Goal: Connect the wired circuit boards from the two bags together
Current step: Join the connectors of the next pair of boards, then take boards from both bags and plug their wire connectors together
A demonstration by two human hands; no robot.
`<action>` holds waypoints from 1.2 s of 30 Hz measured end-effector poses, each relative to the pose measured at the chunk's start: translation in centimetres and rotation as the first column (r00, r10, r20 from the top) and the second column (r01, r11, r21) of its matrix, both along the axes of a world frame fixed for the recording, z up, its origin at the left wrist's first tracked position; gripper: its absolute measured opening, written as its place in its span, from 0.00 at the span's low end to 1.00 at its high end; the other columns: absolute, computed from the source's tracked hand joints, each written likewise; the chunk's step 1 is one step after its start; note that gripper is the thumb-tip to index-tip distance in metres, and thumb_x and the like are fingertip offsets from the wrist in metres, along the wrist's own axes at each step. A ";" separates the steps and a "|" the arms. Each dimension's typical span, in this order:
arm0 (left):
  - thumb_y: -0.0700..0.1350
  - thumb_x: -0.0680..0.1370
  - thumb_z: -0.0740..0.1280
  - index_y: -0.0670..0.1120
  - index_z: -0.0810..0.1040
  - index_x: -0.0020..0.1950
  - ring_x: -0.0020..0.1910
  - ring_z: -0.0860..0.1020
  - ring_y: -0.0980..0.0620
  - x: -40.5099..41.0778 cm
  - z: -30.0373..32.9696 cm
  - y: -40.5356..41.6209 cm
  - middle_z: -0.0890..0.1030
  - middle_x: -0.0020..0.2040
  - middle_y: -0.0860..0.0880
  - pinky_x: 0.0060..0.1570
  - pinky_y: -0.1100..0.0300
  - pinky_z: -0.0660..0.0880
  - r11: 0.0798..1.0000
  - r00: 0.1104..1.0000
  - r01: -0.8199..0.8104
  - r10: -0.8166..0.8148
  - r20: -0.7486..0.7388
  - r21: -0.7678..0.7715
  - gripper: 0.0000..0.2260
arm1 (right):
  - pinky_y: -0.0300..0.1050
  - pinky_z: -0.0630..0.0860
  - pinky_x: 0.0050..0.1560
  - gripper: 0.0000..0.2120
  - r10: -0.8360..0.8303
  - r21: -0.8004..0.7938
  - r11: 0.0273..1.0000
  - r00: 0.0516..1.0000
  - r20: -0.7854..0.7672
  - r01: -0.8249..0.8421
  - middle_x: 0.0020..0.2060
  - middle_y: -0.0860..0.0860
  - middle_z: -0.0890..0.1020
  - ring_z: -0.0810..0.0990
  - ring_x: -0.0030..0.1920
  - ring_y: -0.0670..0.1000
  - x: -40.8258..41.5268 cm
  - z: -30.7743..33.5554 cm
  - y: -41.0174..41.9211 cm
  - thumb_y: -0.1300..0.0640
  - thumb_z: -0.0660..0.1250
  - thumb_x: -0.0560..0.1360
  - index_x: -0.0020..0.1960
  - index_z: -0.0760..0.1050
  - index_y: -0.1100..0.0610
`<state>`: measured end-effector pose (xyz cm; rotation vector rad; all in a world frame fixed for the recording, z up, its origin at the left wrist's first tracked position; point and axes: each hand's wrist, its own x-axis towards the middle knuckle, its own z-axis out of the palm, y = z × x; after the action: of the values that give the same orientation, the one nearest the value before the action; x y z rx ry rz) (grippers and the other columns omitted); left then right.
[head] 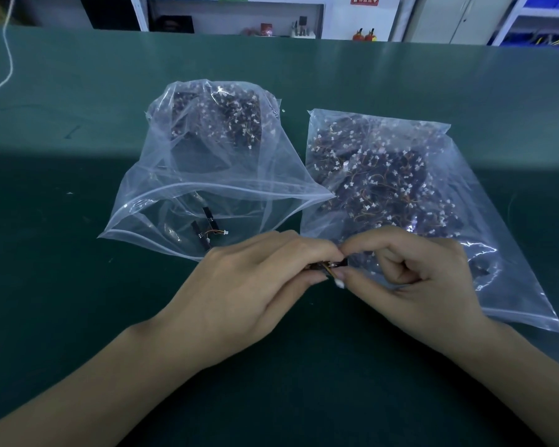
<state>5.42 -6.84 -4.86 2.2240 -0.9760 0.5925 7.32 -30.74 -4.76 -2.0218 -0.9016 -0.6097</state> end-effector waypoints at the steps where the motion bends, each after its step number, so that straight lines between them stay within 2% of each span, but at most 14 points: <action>1: 0.46 0.87 0.66 0.52 0.75 0.65 0.51 0.83 0.57 0.0 0.0 0.0 0.82 0.54 0.59 0.47 0.55 0.80 1.000 1.000 -0.014 0.014 0.012 -0.009 0.06 | 0.28 0.58 0.35 0.08 0.006 0.006 1.000 1.000 0.002 -0.006 0.27 0.44 0.58 0.58 0.28 0.43 0.0 -0.1 0.0 0.52 0.76 0.78 0.55 0.80 0.46; 5: 0.50 0.85 0.70 0.50 0.77 0.58 0.48 0.85 0.57 0.2 -0.1 0.1 0.85 0.50 0.58 0.44 0.55 0.82 0.994 0.998 -0.058 0.062 0.034 -0.092 0.05 | 0.28 0.58 0.35 0.08 0.042 0.013 0.999 0.999 -0.010 -0.042 0.26 0.46 0.59 0.59 0.28 0.43 -0.1 -0.1 -0.1 0.52 0.76 0.78 0.55 0.81 0.44; 8: 0.49 0.84 0.73 0.45 0.85 0.57 0.48 0.87 0.56 0.4 -0.3 0.3 0.88 0.49 0.57 0.46 0.55 0.83 0.991 0.994 -0.093 0.098 0.042 -0.100 0.08 | 0.27 0.58 0.35 0.08 0.086 -0.011 0.996 0.996 -0.022 -0.086 0.26 0.45 0.60 0.59 0.28 0.40 -0.1 0.0 -0.1 0.53 0.75 0.78 0.56 0.80 0.46; 12: 0.52 0.82 0.74 0.46 0.88 0.49 0.38 0.82 0.56 0.4 -0.3 0.4 0.85 0.41 0.58 0.38 0.59 0.78 0.981 0.980 -0.174 0.181 0.077 -0.088 0.10 | 0.27 0.58 0.34 0.08 0.086 0.000 0.996 0.996 -0.037 -0.086 0.25 0.45 0.60 0.58 0.27 0.41 -0.2 0.1 0.0 0.51 0.75 0.78 0.54 0.78 0.46; 14: 0.53 0.81 0.75 0.46 0.88 0.47 0.37 0.81 0.57 0.4 -0.3 0.4 0.84 0.40 0.58 0.37 0.59 0.77 0.976 0.978 -0.190 0.197 0.068 -0.106 0.11 | 0.27 0.58 0.34 0.07 0.071 0.007 0.997 0.997 -0.040 -0.071 0.24 0.47 0.60 0.59 0.26 0.43 -0.2 0.1 0.1 0.51 0.74 0.79 0.53 0.78 0.45; 18: 0.51 0.80 0.76 0.45 0.87 0.48 0.40 0.80 0.57 0.4 -0.2 0.3 0.84 0.42 0.58 0.40 0.61 0.77 0.978 0.985 -0.167 0.170 0.015 -0.126 0.09 | 0.30 0.59 0.32 0.07 0.037 0.029 0.999 0.997 -0.061 -0.035 0.24 0.46 0.59 0.60 0.25 0.46 -0.1 0.0 0.2 0.53 0.74 0.79 0.53 0.79 0.44; 23: 0.49 0.81 0.76 0.46 0.86 0.49 0.42 0.78 0.58 0.5 -0.4 0.3 0.82 0.43 0.60 0.41 0.61 0.77 0.982 0.988 -0.156 0.153 -0.034 -0.109 0.07 | 0.29 0.59 0.33 0.03 0.018 0.001 1.000 0.998 -0.064 -0.018 0.24 0.47 0.59 0.58 0.26 0.44 0.1 -0.1 0.1 0.52 0.73 0.80 0.51 0.79 0.47; 26: 0.50 0.81 0.76 0.48 0.85 0.50 0.43 0.78 0.59 0.5 -0.5 0.3 0.81 0.44 0.61 0.42 0.60 0.77 0.986 0.988 -0.151 0.149 -0.038 -0.075 0.06 | 0.27 0.60 0.34 0.04 0.011 -0.028 1.000 0.998 -0.063 -0.013 0.25 0.49 0.60 0.58 0.27 0.42 0.1 -0.2 0.2 0.52 0.72 0.80 0.52 0.77 0.47; 36: 0.50 0.82 0.75 0.49 0.85 0.50 0.42 0.78 0.59 0.4 -0.5 0.3 0.81 0.44 0.61 0.39 0.59 0.76 0.978 0.985 -0.174 0.173 -0.018 -0.118 0.06 | 0.29 0.60 0.34 0.03 -0.005 -0.018 1.000 0.997 -0.080 0.003 0.25 0.46 0.59 0.59 0.26 0.46 0.2 -0.2 0.2 0.52 0.71 0.81 0.51 0.79 0.50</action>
<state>5.84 -6.59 -5.32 2.2165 -0.7276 0.7011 7.55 -30.58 -4.97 -2.0494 -0.8583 -0.5202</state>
